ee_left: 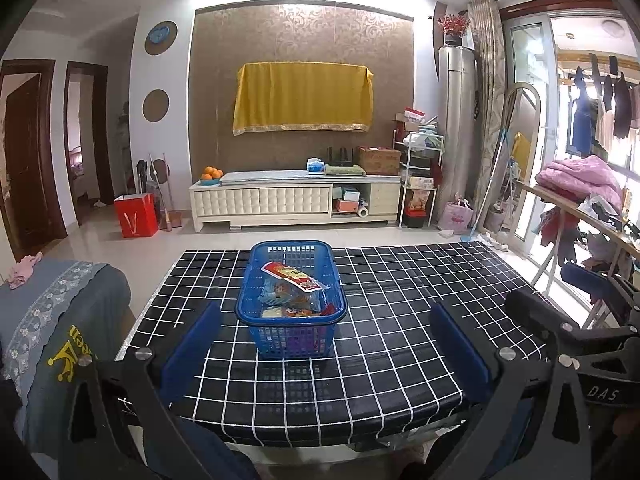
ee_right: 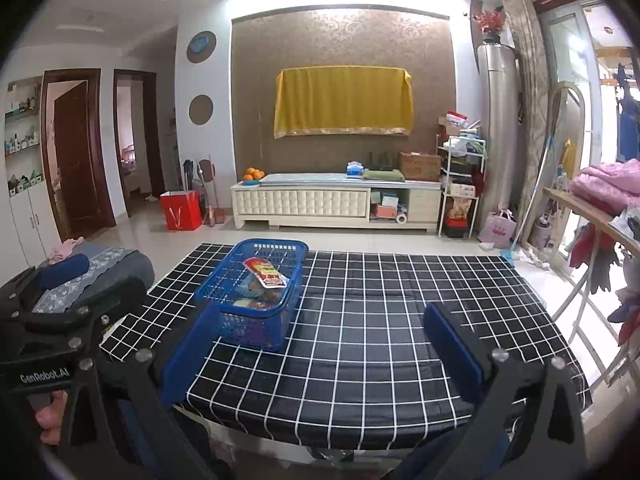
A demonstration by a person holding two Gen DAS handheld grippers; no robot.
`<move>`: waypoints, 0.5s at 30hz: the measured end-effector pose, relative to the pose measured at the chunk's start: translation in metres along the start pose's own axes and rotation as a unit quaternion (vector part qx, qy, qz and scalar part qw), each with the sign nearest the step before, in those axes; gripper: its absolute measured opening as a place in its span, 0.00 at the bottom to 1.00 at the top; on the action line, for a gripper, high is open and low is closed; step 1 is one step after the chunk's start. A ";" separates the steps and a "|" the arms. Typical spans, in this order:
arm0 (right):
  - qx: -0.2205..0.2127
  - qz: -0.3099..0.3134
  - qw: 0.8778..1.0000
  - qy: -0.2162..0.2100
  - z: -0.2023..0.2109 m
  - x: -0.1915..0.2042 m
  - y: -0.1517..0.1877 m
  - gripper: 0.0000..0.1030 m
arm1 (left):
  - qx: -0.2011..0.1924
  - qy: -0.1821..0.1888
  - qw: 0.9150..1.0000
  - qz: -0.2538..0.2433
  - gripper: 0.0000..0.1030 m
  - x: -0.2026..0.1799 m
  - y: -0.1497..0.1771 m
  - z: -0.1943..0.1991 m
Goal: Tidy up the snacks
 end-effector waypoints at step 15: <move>0.004 -0.002 1.000 0.007 -0.001 -0.001 0.001 1.00 | 0.005 -0.003 1.000 0.000 1.00 -0.001 0.002 -0.001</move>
Point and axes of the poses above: each gripper's, at about its wrist camera, not at the fingertips, and z roughly against the way its jaws point, x to its left, y to its underside, the point moved 6 cm from there along -z, roughly the way its jaws point, and after that the axes turned 4 degrees about -y, right-handed, at the moved point
